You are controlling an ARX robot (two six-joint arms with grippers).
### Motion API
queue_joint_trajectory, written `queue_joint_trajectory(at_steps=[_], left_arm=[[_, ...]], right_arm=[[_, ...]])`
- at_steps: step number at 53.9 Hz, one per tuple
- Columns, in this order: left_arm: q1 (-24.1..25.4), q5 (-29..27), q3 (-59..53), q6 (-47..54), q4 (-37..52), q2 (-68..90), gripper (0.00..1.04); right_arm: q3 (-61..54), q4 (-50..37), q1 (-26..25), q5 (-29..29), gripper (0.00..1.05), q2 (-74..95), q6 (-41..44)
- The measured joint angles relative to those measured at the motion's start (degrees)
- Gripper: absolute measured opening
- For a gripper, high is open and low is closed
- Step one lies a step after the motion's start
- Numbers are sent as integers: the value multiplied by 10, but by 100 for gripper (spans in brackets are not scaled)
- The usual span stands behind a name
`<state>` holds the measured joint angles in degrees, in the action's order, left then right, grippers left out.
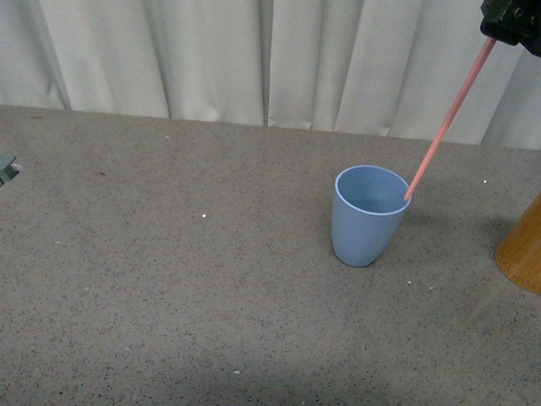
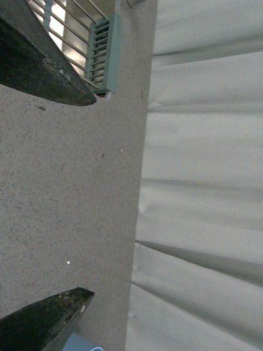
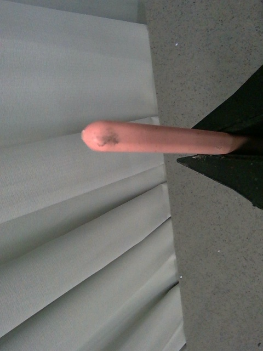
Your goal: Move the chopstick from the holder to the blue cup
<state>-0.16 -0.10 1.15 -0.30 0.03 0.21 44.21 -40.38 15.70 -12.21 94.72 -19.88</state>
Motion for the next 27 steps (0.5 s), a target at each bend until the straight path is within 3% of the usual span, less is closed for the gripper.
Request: queue_joint_trajectory(at_steps=[27], left_arm=[[0,0,0,0,0,0,98]], right_arm=[[0,-7,-7,-7,2,28,-10]])
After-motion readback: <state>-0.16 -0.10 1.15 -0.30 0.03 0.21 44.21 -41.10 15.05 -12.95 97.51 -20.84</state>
